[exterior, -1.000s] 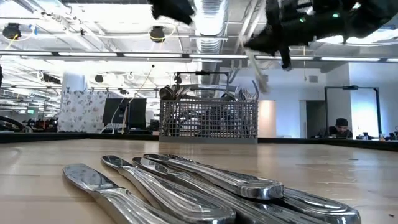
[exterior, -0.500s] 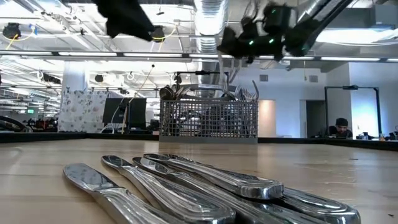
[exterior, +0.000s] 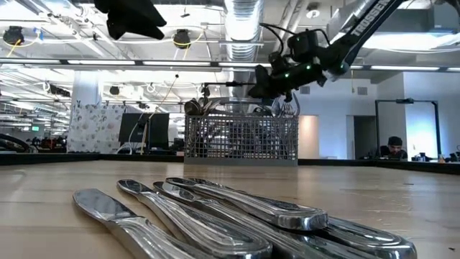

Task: Sort silverware
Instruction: Put the silver table knife into the gray organizer

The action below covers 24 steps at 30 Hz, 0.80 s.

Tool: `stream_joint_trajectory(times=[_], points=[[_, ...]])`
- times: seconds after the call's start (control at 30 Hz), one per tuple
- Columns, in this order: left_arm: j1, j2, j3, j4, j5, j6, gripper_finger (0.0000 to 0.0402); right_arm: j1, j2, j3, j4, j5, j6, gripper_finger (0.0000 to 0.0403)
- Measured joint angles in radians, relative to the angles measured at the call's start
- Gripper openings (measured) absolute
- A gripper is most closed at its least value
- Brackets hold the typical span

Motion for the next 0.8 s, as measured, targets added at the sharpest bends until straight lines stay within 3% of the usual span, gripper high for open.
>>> stream_joint_trajectory(times=[0.1,0.17,0.27,0.33,0.43,0.6,0.8], points=[[0.009,0.009,0.0,0.001,0.0,0.016,0.0137,0.027,-0.115,0.0,-0.176,-0.008,-0.042,0.0119],[0.014,0.023,0.0,-0.001,0.004,0.027,0.0137,0.059,-0.204,0.006,-0.368,-0.042,0.026,0.0142],[0.019,0.062,0.0,0.019,0.017,0.032,0.0137,0.163,-0.296,-0.009,-0.701,-0.235,0.067,0.0163],[0.019,0.103,0.0,0.039,0.024,0.032,0.0137,0.297,-0.335,-0.049,-0.813,-0.316,0.084,0.0169],[0.025,0.169,0.0,0.092,0.04,0.049,0.0137,0.507,-0.369,-0.133,-0.79,-0.306,0.083,0.017],[0.026,0.272,0.0,0.174,0.077,0.046,0.0137,0.789,-0.302,-0.244,-0.543,-0.128,0.053,0.0159],[0.021,0.337,0.0,0.285,0.088,0.032,0.0137,0.875,-0.142,-0.248,-0.323,-0.057,-0.023,0.0127]])
